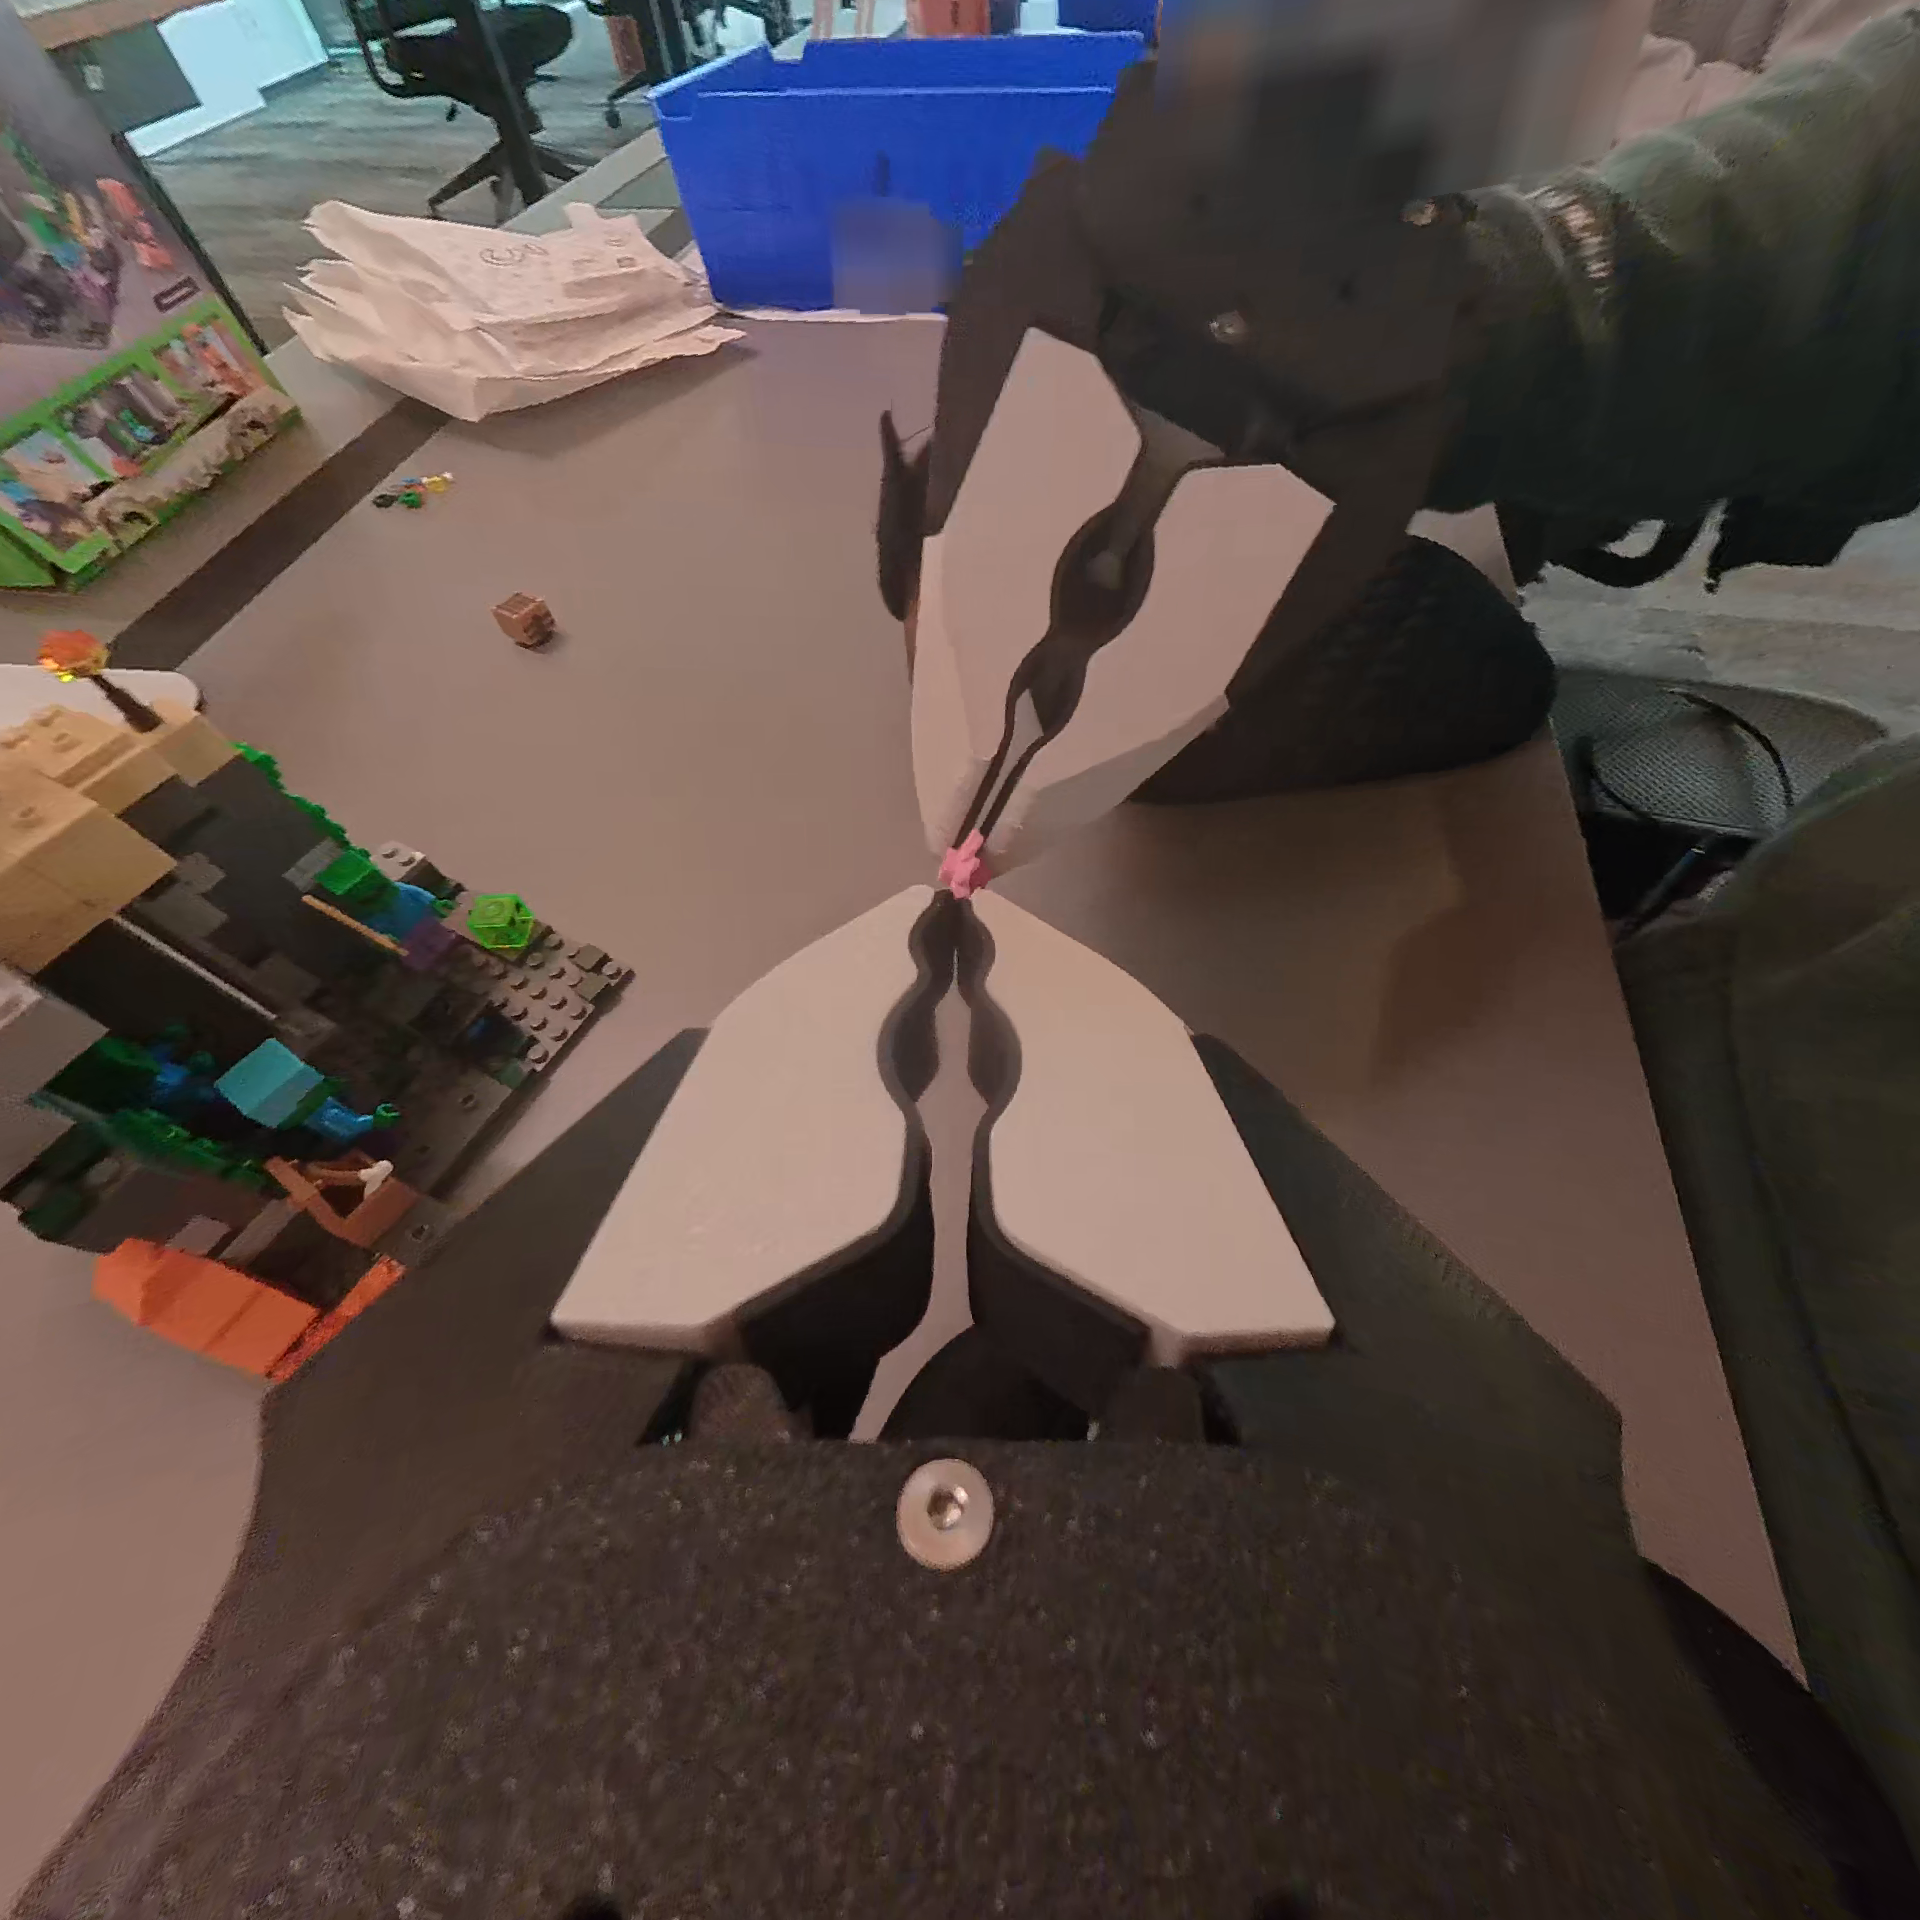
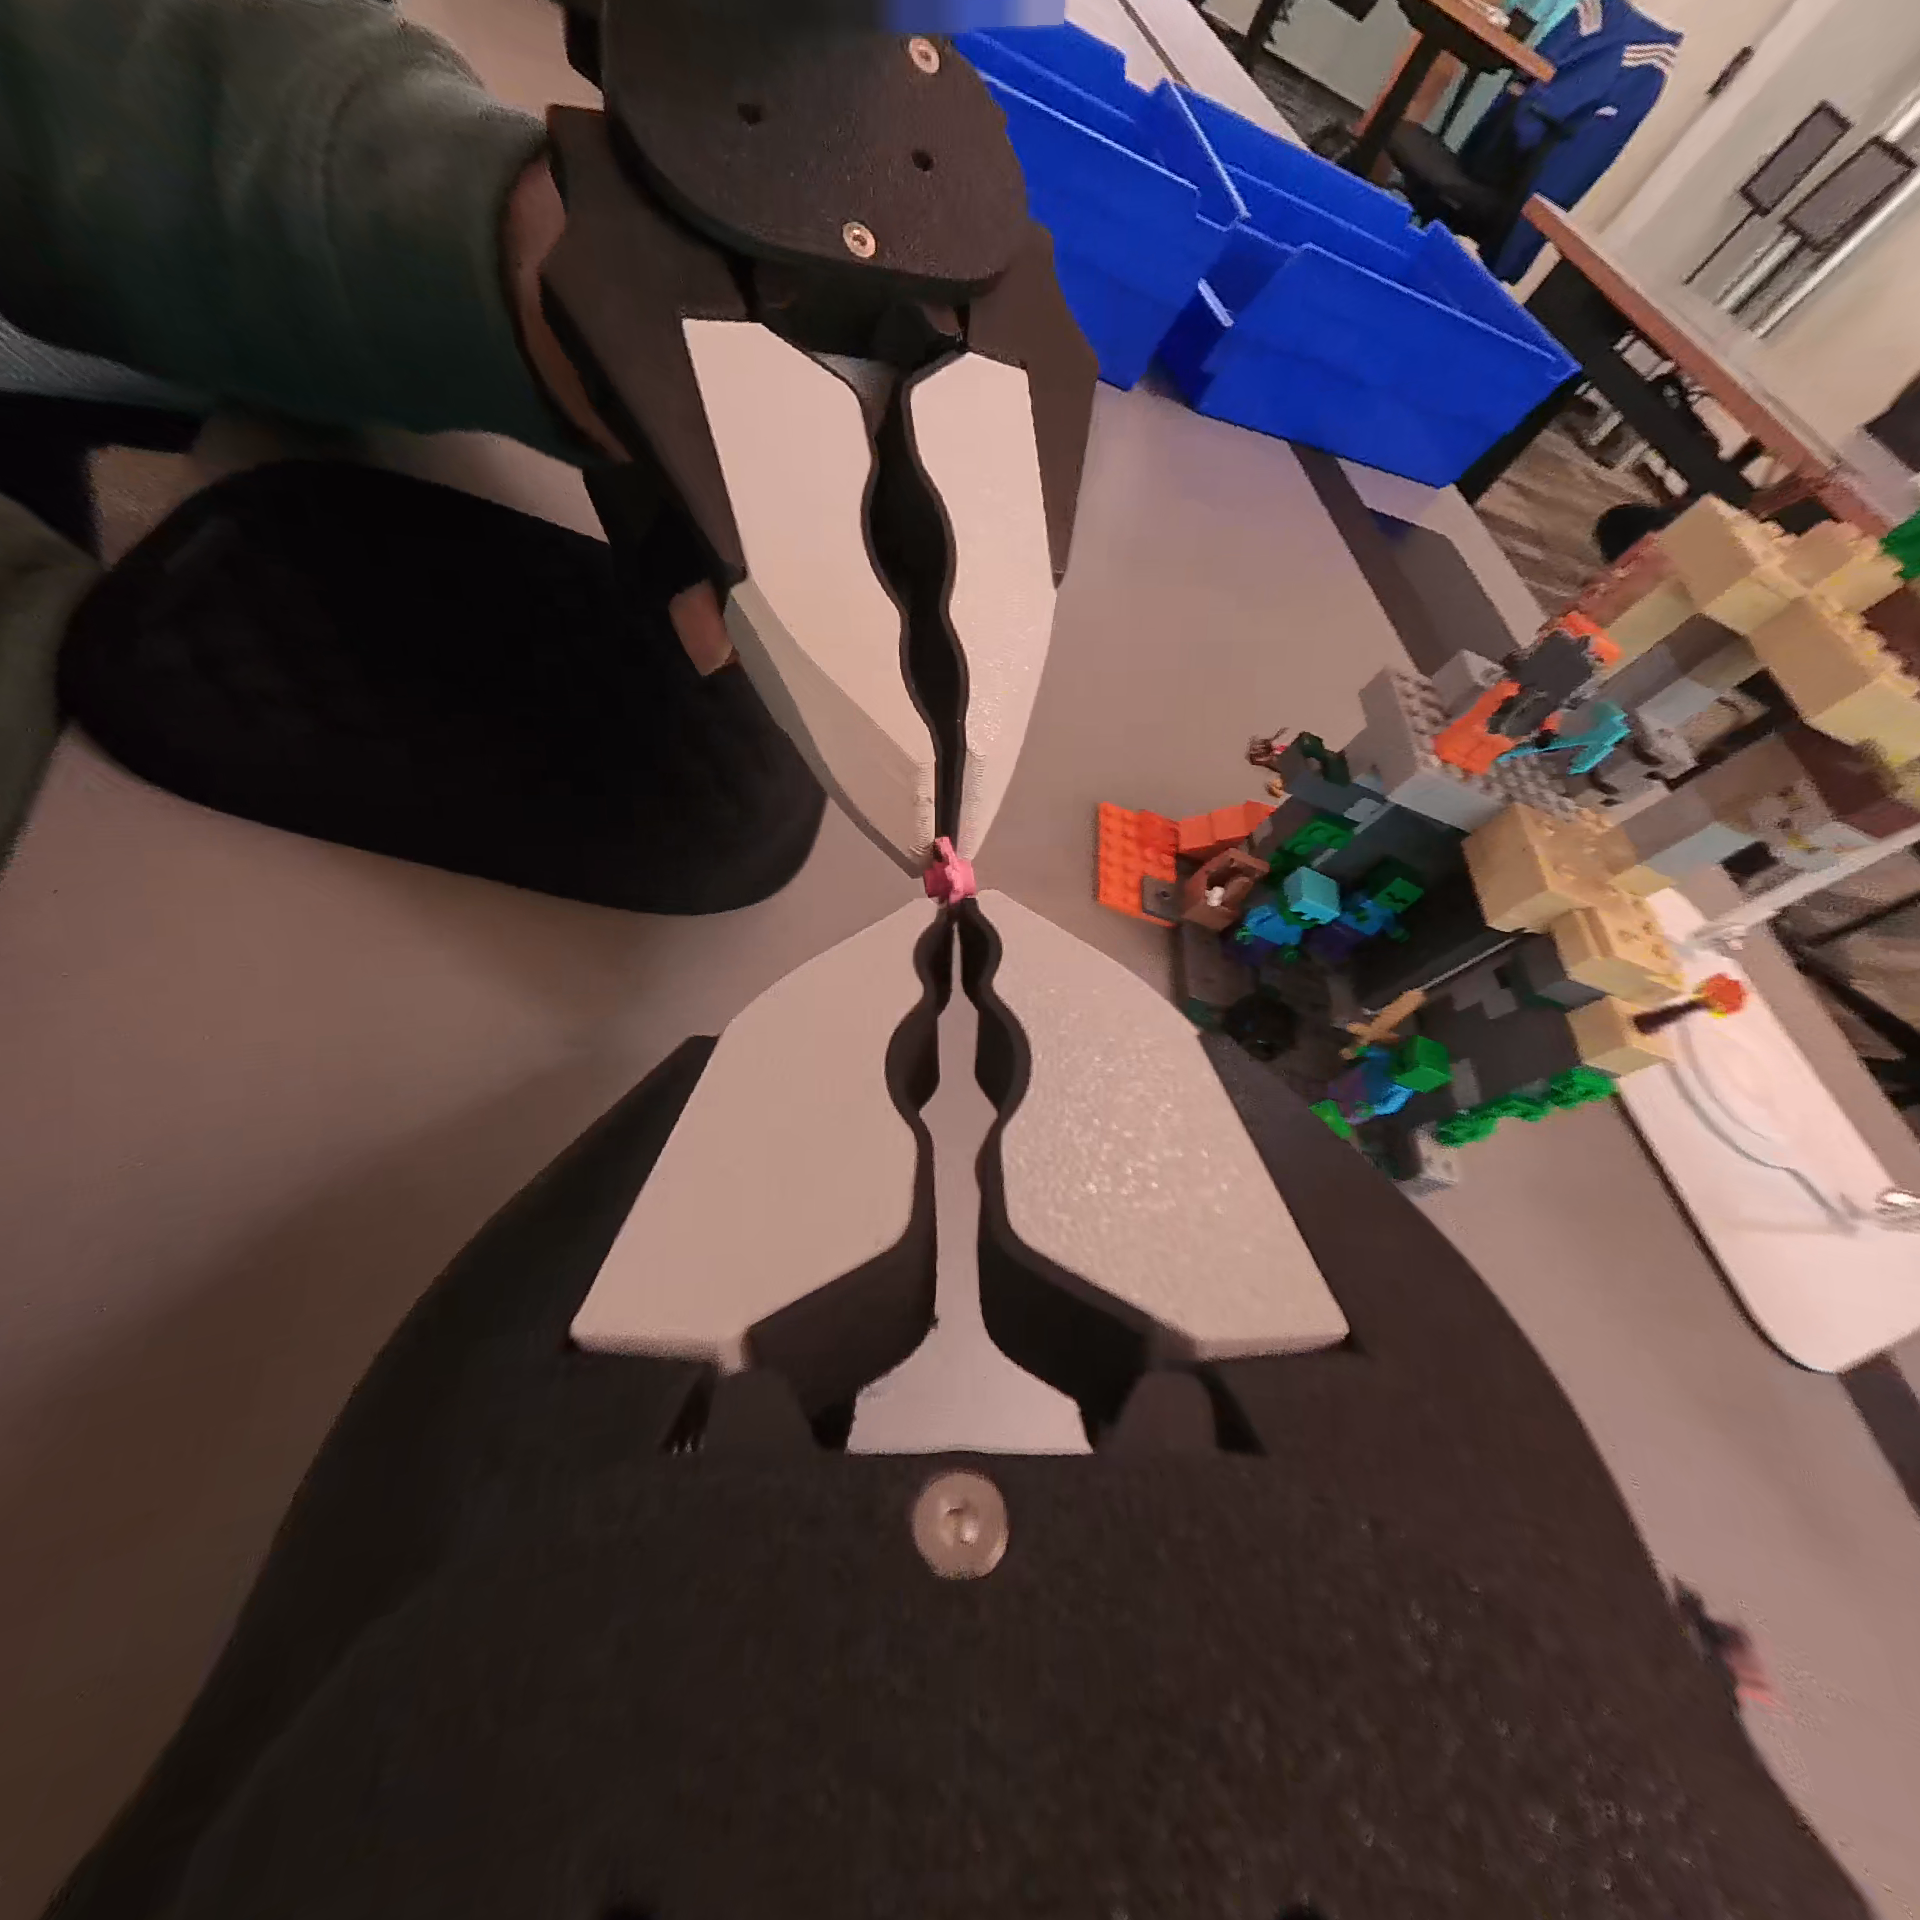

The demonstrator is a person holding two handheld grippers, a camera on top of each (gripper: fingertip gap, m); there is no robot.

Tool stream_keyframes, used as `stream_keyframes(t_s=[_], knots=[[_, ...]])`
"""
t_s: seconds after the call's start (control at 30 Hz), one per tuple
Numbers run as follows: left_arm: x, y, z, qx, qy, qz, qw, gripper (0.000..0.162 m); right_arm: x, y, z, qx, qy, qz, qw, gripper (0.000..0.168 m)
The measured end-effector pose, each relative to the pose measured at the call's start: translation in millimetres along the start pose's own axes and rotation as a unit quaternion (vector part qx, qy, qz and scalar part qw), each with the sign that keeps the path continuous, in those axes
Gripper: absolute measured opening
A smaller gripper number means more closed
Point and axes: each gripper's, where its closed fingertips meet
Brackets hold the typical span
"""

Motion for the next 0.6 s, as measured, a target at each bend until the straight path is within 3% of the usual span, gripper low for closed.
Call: stream_keyframes(t_s=[0.6], knots=[[12.3, -8.6, -8.7, -0.007, 0.027, -0.026, 0.999, 0.001, -0.4, 10.8, -14.7, 0.039, 0.008, 0.015, 0.999, 0.005]])
Point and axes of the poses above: each gripper's, where its closed fingertips meet, x out along the fingers, z out of its top, y = z × x across the jaws
